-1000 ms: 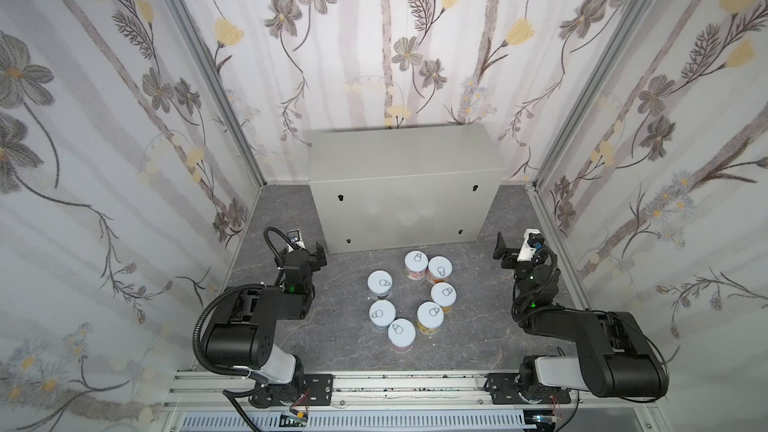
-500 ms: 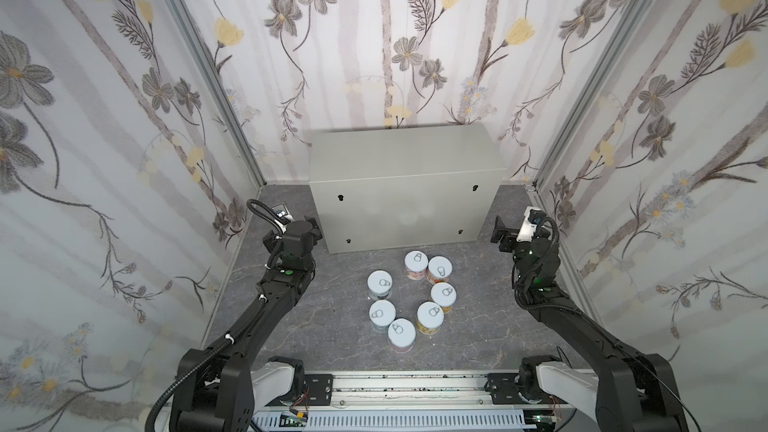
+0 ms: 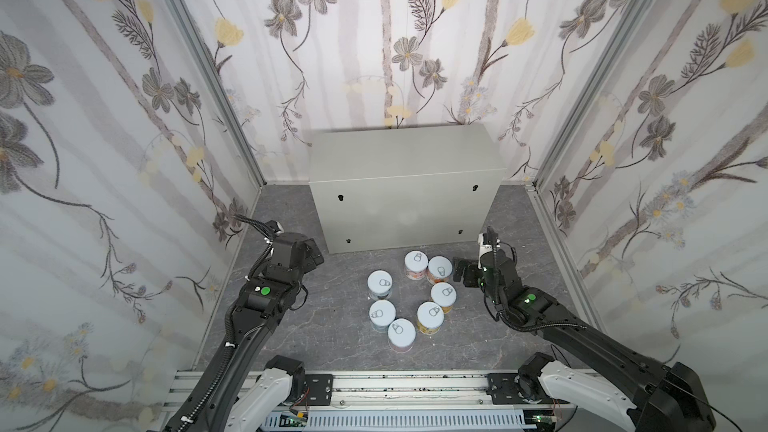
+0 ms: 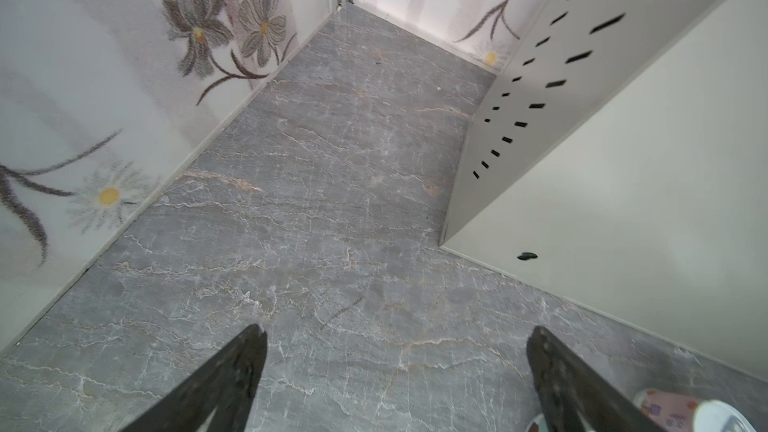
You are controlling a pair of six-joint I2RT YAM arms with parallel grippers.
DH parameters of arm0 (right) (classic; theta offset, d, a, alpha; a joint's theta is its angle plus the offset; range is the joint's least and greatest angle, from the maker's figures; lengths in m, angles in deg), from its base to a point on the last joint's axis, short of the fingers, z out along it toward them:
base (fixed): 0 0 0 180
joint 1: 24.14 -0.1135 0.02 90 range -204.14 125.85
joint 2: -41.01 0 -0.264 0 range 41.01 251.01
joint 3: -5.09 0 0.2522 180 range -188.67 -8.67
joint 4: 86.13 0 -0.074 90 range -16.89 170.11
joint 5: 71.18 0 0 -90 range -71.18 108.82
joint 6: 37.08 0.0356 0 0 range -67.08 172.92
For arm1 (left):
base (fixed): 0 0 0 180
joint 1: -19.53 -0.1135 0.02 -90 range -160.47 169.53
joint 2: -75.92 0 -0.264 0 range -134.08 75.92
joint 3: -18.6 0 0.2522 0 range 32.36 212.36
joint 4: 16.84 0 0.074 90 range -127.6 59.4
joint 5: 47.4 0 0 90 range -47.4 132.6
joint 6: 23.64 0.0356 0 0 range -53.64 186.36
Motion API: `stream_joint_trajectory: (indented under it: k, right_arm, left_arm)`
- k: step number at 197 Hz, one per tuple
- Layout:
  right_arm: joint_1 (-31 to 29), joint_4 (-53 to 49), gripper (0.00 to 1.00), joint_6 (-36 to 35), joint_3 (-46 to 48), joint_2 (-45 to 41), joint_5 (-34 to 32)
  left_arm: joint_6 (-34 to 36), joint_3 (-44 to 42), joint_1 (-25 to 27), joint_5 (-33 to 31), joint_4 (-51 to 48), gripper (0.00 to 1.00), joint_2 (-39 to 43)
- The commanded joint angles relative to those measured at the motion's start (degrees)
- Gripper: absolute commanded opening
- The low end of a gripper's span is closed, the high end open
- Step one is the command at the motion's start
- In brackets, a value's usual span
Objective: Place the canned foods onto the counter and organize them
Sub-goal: 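Reach the right gripper down over the yellow-labelled can while the left arm rises slightly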
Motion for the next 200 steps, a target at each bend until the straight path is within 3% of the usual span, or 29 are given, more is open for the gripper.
stream_joint_trajectory:
  k: [1,35,87,183,200]
  right_arm:
    - [-5.10,-2.23,1.00,9.10,-0.59,3.54,-3.36]
    - [-12.57,-5.58,1.00,14.62,-6.28,12.87,-4.61]
    - [-16.26,-14.31,1.00,21.61,-14.72,23.56,-6.77]
    - [-17.96,-19.08,1.00,26.31,-14.30,24.65,-9.50]
    - [-18.37,-19.12,1.00,26.21,-14.21,21.39,-10.49]
  left_arm:
    - [4.25,1.82,0.04,8.46,-2.86,1.00,0.59]
    - [11.69,4.41,0.07,17.04,-4.76,1.00,-1.13]
    - [15.49,3.07,0.03,20.91,-4.36,1.00,0.85]
    - [16.08,-0.29,0.07,24.05,-1.73,1.00,5.72]
    - [16.16,-0.60,0.26,24.54,-1.32,1.00,5.73]
